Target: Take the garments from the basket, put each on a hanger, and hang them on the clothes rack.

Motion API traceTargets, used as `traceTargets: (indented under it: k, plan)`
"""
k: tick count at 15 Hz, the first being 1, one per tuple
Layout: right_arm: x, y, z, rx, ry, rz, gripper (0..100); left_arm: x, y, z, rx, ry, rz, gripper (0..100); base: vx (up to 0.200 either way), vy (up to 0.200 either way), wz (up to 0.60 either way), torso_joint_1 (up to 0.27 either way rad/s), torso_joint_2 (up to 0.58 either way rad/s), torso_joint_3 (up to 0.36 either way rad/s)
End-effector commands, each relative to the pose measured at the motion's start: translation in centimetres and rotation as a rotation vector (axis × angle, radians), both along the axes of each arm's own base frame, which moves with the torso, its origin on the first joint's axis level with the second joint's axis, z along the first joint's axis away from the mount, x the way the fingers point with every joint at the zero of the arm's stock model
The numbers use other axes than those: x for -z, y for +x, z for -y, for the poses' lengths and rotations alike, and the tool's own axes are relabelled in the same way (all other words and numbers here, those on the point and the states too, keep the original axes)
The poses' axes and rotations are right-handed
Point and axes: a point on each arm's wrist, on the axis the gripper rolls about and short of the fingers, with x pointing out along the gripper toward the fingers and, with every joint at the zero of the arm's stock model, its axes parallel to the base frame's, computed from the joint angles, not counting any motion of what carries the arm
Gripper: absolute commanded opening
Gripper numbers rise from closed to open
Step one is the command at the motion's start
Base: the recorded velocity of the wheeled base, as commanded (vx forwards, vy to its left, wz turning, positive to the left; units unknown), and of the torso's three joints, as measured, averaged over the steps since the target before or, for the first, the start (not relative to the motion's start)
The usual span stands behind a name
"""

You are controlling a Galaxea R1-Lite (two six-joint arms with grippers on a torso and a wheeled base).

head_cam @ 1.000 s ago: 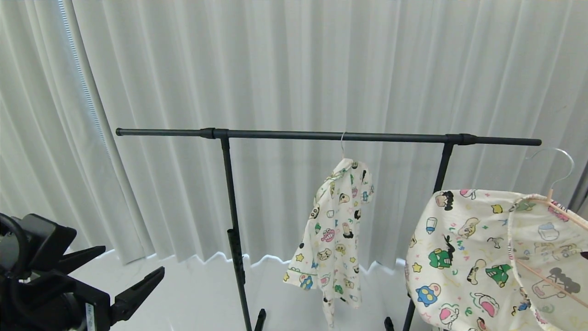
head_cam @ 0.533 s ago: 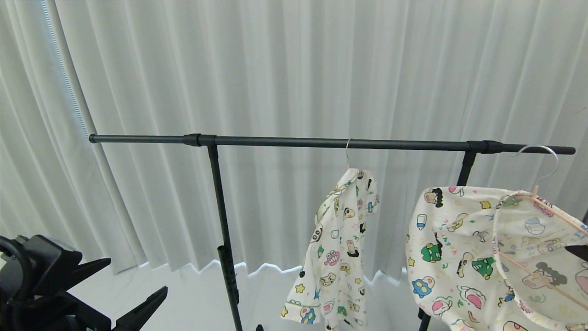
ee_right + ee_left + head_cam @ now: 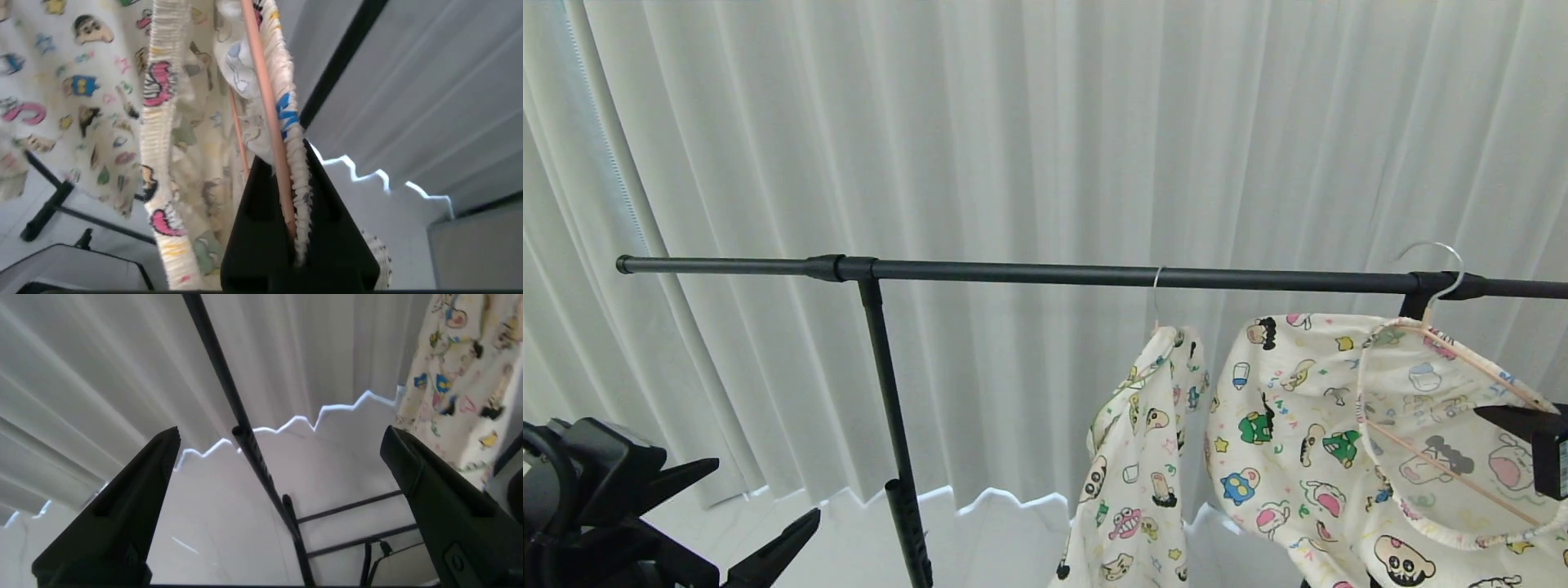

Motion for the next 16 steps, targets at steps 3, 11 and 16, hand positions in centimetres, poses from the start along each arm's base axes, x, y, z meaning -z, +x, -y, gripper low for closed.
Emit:
traceTargets:
  k: [3,11,16]
  plan:
    - [1.1,1.9,0.0,0.005,-0.005,-0.049,0,0.0,-0.1,0.0,-0.001,-0.001,0.004,100,0.0,0.0,0.0,0.0,0.0,0.0]
    - [3.5,6.4,-0.2,0.074,-0.051,-0.082,0,-0.2,-0.3,-0.1,0.005,0.004,0.025,100,0.0,0.0,0.0,0.0,0.0,0.0]
    - [4.2,6.9,-1.3,0.04,-0.061,-0.107,0,-0.2,-0.3,-0.1,0.015,0.029,0.03,100,0.0,0.0,0.0,0.0,0.0,0.0]
